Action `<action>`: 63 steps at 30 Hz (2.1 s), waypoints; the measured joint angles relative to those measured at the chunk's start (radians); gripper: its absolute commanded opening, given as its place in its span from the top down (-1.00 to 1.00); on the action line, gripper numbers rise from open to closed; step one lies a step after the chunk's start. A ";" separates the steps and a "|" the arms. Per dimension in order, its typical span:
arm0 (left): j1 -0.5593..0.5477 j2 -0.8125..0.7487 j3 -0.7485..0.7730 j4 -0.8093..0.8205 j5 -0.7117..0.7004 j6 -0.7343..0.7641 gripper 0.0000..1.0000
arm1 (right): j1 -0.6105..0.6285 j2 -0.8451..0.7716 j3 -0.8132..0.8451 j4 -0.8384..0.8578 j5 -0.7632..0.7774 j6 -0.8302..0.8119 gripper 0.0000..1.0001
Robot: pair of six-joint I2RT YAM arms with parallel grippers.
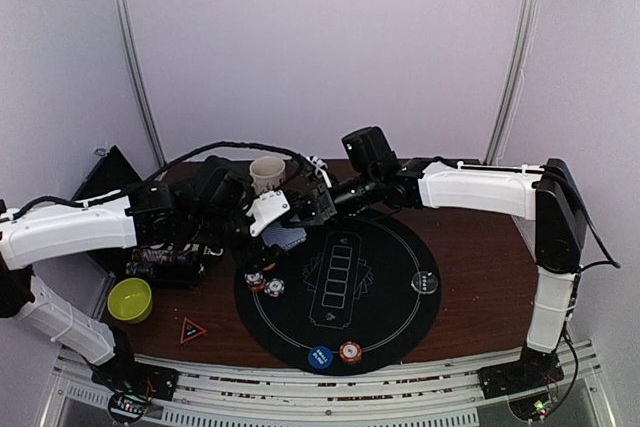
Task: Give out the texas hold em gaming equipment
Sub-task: Pass from the right arm to the left, then pick up the poker card from the face-down deck piles.
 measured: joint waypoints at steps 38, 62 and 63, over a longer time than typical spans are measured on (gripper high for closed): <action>0.003 -0.011 0.005 -0.027 -0.044 0.013 -0.16 | 0.007 -0.028 0.174 -0.396 0.235 -0.286 0.90; 0.005 -0.027 -0.053 -0.028 -0.138 -0.068 -0.17 | -0.085 -0.058 0.351 -0.600 0.269 -0.381 1.00; 0.005 -0.032 -0.056 -0.028 -0.144 -0.077 -0.17 | -0.101 -0.067 0.351 -0.599 0.265 -0.380 1.00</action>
